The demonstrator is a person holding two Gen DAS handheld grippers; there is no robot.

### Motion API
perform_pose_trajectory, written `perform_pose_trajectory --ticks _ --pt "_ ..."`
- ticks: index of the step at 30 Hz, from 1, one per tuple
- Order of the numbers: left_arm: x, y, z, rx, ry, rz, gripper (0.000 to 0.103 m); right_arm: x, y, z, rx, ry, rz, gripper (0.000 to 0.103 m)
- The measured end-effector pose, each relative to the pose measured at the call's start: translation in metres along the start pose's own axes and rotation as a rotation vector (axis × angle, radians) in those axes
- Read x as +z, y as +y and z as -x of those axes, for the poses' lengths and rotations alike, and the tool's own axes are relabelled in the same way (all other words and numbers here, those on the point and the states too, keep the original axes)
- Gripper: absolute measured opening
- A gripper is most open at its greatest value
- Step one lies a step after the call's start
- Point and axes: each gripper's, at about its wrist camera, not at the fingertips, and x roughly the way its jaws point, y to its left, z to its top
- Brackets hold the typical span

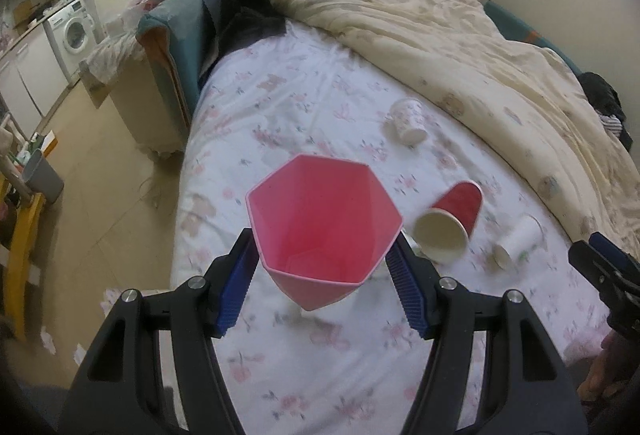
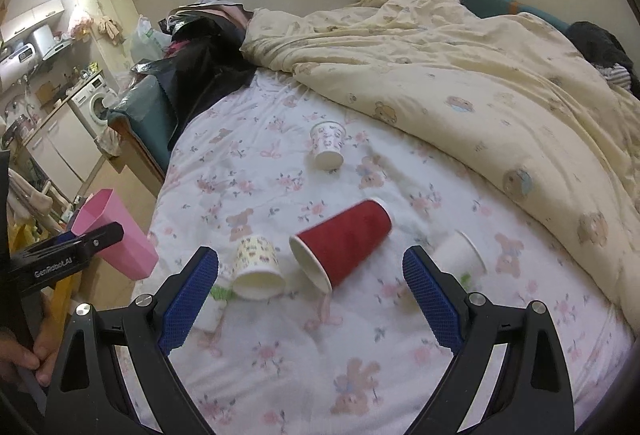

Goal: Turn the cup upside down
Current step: 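Lift the pink cup with the left tool and carry it toward the paper cups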

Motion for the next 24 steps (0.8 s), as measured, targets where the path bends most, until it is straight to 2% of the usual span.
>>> perform_pose_trajectory --ticks 10,19,24 --pt "-0.037 -0.025 0.009 -0.028 0.002 -0.051 0.061 -0.045 -0.026 0.017 -0.02 0.02 -0.075 0.096" --pt "-0.062 -0.051 -0.015 -0.041 0.05 -0.059 0.061 -0.066 -0.038 0.015 -0.048 -0.007 -0.052 0.096" --pt "-0.074 -0.068 -0.035 -0.032 0.053 -0.081 0.061 -0.071 -0.053 0.006 -0.052 0.028 -0.113 0.096"
